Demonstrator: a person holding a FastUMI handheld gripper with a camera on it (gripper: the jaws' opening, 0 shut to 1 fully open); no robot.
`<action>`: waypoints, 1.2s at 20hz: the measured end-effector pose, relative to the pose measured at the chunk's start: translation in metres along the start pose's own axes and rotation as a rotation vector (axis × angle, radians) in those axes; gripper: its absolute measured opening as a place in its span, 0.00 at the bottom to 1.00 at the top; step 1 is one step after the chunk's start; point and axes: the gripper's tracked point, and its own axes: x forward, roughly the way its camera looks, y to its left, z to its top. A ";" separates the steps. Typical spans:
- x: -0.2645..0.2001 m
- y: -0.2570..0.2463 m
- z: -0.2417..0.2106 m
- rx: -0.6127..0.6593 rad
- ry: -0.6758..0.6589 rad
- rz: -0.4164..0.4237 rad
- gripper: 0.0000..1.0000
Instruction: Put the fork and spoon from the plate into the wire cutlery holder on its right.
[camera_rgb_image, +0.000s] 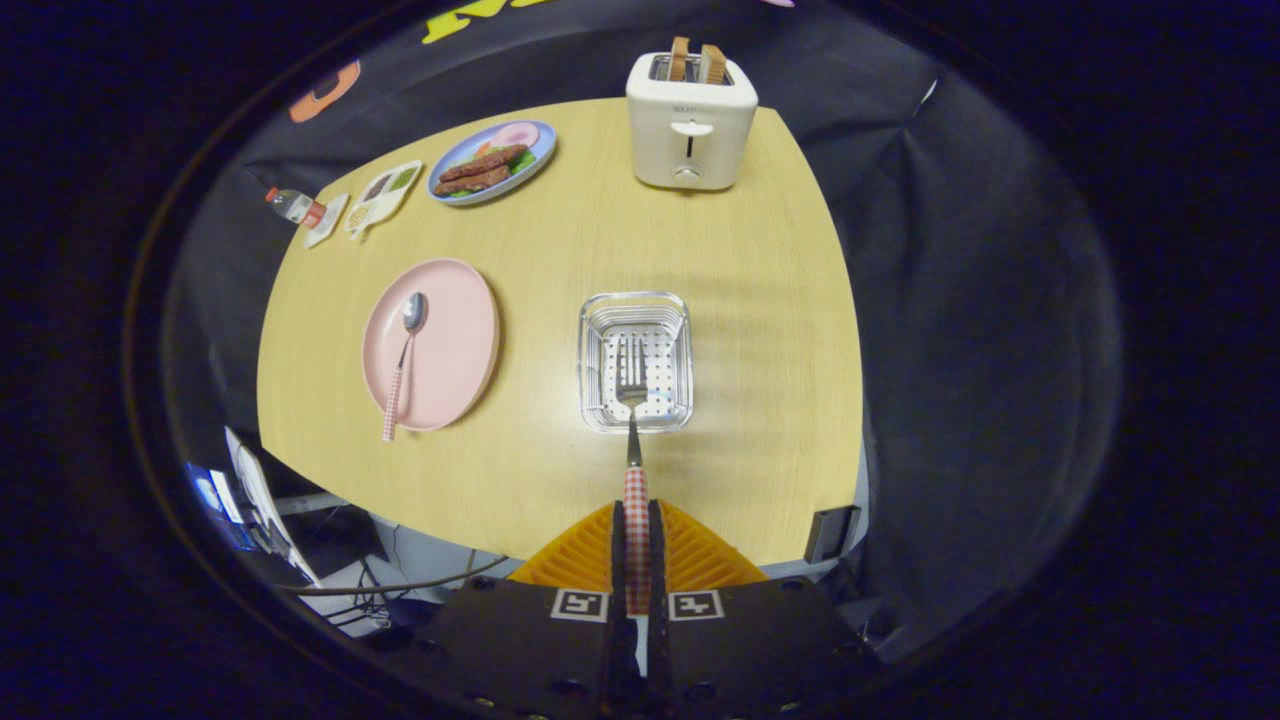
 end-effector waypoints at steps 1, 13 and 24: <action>0.004 -0.002 0.004 -0.003 0.013 -0.008 0.07; 0.025 0.002 0.039 0.040 0.104 0.013 0.23; -0.001 0.004 0.036 0.064 -0.140 0.084 0.70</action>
